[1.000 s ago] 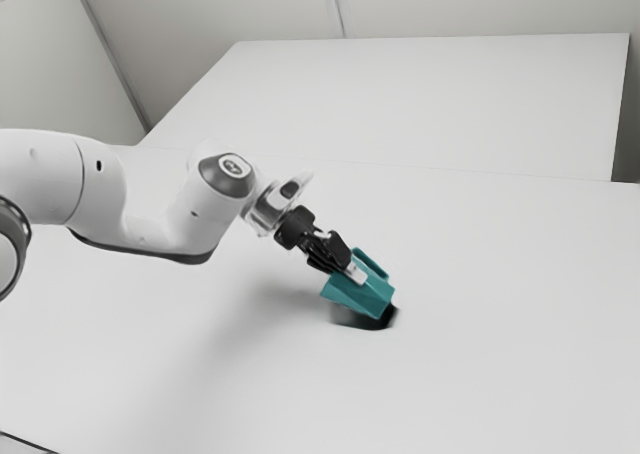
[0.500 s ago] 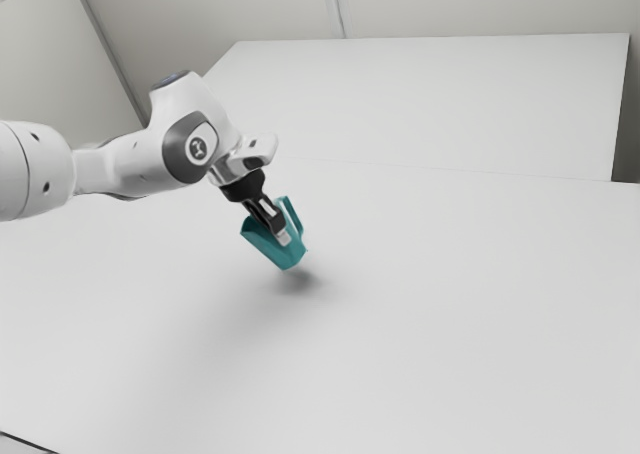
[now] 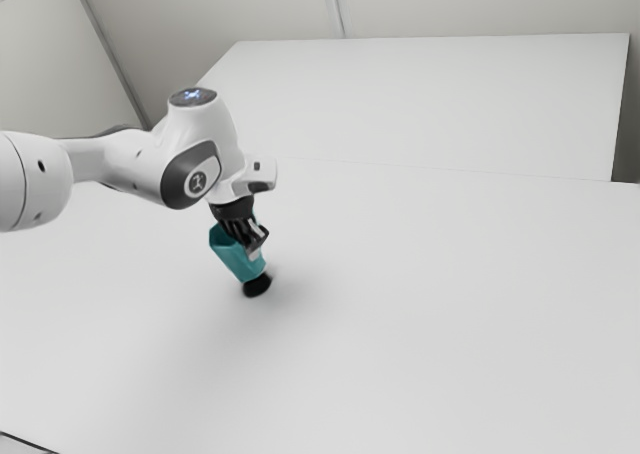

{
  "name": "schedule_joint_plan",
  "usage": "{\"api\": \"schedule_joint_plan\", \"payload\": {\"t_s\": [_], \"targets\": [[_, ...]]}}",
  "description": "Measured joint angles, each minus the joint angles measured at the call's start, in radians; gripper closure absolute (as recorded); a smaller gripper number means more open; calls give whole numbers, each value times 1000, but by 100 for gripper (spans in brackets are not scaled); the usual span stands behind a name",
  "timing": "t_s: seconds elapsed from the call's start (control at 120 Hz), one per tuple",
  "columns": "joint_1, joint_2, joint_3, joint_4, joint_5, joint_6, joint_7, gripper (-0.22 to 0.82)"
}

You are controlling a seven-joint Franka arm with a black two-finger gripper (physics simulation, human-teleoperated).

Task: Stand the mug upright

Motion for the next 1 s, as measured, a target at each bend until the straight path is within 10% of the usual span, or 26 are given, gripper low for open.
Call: {"api": "schedule_joint_plan", "payload": {"t_s": [0.783, 1.0], "targets": [[4, 46, 0, -77, 95, 123, -283, 78], [3, 26, -1, -78, 88, 130, -302, 34]]}}
